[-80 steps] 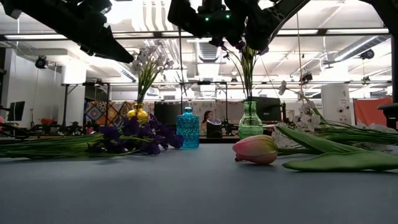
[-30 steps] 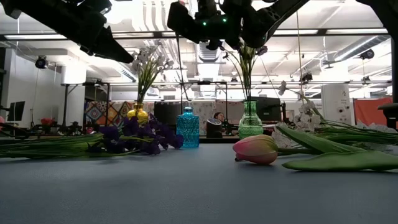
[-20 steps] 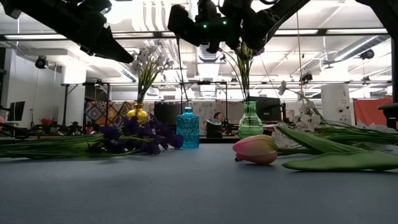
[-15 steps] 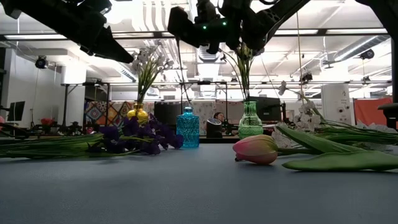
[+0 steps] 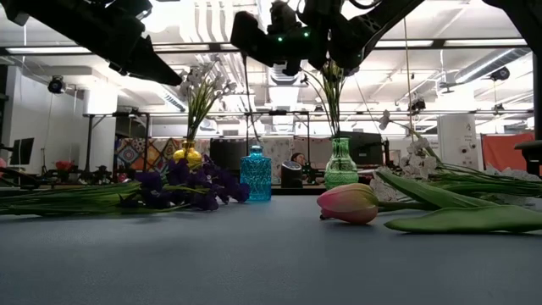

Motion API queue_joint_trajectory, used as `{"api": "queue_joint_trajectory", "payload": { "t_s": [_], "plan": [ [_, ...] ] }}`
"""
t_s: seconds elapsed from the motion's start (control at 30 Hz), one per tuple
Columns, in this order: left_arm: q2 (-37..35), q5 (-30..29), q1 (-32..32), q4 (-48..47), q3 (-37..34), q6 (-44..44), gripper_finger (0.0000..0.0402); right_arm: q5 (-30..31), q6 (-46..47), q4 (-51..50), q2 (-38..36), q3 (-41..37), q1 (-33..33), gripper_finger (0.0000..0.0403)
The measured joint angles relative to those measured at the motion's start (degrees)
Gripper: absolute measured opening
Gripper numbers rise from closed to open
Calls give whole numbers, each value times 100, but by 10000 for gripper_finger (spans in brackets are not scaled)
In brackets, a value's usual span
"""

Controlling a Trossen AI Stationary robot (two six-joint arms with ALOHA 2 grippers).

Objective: Sort flowers into vase by color
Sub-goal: Put the top pink flower into the blue vase

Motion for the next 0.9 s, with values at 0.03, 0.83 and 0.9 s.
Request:
{"api": "queue_joint_trajectory", "payload": {
  "t_s": [0.03,0.83,0.9],
  "plan": [
    [2,0,0,0,0,0,204,-25,12,0,0,1,-5,18],
    [0,0,0,61,4,73,204,-882,328,-500,0,335,191,18],
    [2,0,0,49,4,90,204,-889,307,-875,0,538,278,18]
  ]
}}
